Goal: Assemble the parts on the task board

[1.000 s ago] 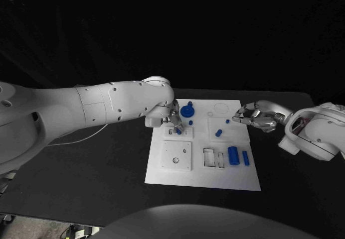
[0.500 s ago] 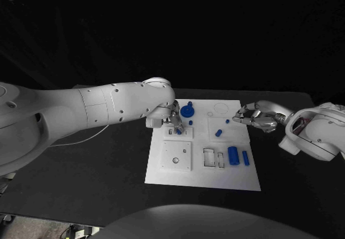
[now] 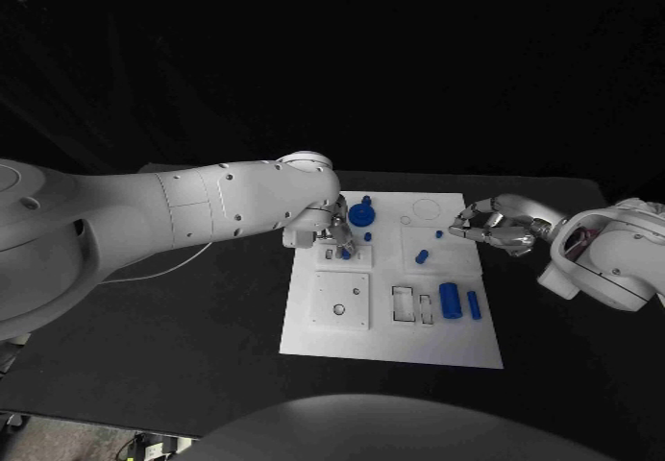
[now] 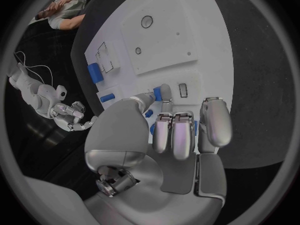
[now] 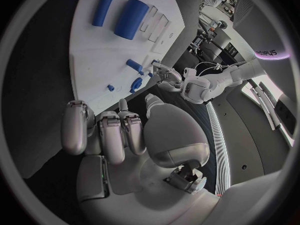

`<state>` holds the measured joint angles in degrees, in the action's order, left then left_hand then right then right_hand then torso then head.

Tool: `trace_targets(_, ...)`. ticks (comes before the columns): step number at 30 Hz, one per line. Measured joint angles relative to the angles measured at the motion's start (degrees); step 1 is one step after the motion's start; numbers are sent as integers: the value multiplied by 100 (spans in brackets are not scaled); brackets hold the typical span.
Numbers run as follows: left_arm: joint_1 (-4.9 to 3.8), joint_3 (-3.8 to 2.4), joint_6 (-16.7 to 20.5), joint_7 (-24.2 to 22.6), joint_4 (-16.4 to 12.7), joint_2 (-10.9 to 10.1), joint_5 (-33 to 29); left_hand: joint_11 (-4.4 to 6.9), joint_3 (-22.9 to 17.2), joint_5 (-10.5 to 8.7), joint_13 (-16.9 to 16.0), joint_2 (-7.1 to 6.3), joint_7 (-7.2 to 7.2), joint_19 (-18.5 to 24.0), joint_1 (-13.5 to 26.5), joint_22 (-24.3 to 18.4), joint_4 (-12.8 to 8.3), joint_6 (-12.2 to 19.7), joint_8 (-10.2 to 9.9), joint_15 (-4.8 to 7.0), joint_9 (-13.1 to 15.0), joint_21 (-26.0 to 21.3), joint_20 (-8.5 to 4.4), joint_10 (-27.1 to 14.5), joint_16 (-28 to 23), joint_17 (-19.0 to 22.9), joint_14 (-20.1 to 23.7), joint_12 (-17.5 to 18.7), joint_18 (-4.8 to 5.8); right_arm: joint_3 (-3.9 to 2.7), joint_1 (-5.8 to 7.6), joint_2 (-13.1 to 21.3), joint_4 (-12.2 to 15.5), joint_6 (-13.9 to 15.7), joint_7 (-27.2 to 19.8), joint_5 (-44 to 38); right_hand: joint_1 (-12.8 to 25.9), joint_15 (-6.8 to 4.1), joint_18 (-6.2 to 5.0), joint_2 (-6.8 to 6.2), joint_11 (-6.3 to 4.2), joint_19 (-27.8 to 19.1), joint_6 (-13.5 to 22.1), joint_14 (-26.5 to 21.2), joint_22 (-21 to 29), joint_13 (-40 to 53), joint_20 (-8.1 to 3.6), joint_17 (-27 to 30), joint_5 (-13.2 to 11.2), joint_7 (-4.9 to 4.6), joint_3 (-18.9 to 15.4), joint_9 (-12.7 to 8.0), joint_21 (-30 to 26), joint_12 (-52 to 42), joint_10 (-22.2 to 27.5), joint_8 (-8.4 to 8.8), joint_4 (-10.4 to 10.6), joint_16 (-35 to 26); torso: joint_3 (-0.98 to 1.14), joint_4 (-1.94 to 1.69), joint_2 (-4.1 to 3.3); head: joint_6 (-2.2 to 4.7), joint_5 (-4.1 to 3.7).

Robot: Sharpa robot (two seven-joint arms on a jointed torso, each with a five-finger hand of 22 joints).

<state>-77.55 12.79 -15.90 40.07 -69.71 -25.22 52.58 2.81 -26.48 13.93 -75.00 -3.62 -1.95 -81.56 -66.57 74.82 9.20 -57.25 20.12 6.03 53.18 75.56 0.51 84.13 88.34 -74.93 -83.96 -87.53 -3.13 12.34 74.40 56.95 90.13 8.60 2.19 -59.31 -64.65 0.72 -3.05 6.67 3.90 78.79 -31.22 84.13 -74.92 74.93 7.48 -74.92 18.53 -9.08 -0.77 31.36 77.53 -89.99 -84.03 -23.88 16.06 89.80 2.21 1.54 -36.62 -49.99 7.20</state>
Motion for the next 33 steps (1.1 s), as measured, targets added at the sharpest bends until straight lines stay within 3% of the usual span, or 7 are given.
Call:
trace_targets(4, 4, -3, -5, 0, 0, -3, 40, -4, 113, -298, 0, 33, -9, 20, 152, 0, 0, 231, -111, -43, -41, -34, 20, -17, 0, 0, 1, 0, 0, 0, -1, 4, 0, -1, 0, 0, 0, 0, 0, 0, 0, 0, 0, 0, 0, 0, 0, 0, 0, 0, 0, 0, 0, 0, 0, 0, 0, 0, 1, 0, 1, 0, 0)
trace_targets(6, 5, -3, -7, 0, -1, -6, 53, -62, 278, -401, 0, 38, -19, 9, 251, 0, 106, 286, -131, -62, -52, -34, 31, -15, 0, 0, -3, 0, 0, 0, -1, 4, 0, -2, 0, 0, 0, 0, 0, 0, 0, 0, 0, 0, 0, 0, 0, 0, 0, 0, 0, 0, 0, 0, 0, 0, 0, 0, 1, -1, 1, 0, -1)
trace_targets(18, 2, -17, -61, -21, -79, -60, 131, -147, 1191, -1044, 0, -51, -150, -43, 923, 13, 719, 560, -331, -135, -88, -34, 122, -18, 0, 1, 7, -36, 0, 0, -5, 6, -3, -7, 0, 0, 0, 0, 0, 0, 0, 0, 0, 0, 1, 0, 0, 1, 0, 0, 0, 0, -32, 0, 0, 0, 0, 0, 0, -1, 1, 0, 12)
trace_targets(23, 0, -30, -64, -43, -163, -131, 167, -167, 1642, -1101, 0, -140, -173, -63, 1320, 13, 755, 661, -350, -154, -84, -34, 143, 2, 40, 1, -12, -100, 0, 0, -6, 7, -5, -8, 0, 0, 0, 0, 0, 0, 0, -15, 0, 0, 1, 0, -15, 1, 0, 0, 0, 0, -32, 0, 0, 0, 0, 0, 1, -1, 0, 0, 23)
trace_targets(28, -12, -62, -60, -46, -318, -360, 242, -167, 1978, -1101, 0, -206, -201, -63, 1528, 12, 761, 752, -382, -153, -38, 17, 143, 2, 87, 2, -12, -204, 0, 0, -7, 13, -14, -10, 0, 0, 0, 0, 0, 0, 0, -21, 0, 0, 1, 0, -21, 1, 0, 0, 0, -5, -32, 0, 0, 23, 0, 0, -2, -1, 1, 0, 26)
trace_targets(31, -74, -110, -59, -29, -422, -520, 293, -167, 2148, -1101, 0, -226, -190, -96, 1549, 12, 759, 740, -359, -153, -11, 50, 152, 2, 129, 2, -12, -233, -1, 0, -8, 17, -21, -10, 0, 0, 0, 0, 0, 0, 0, -23, 0, 0, 1, 0, -19, 1, 0, 0, 0, -5, -32, 0, 0, 23, 0, 0, -3, -4, 3, 0, 26)
trace_targets(33, -175, -157, -63, -26, -505, -626, 326, -167, 2275, -1101, 0, -200, -190, -106, 1574, 12, 759, 740, -314, -153, 22, 89, 142, 2, 129, 2, -12, -233, -1, 0, -9, 20, -25, -11, -1, 0, 0, 0, 0, 0, 0, -41, 0, 0, 1, 0, 0, 1, 0, 0, -17, -6, -67, 0, 0, 23, 17, 0, -2, -4, 4, 0, 26)
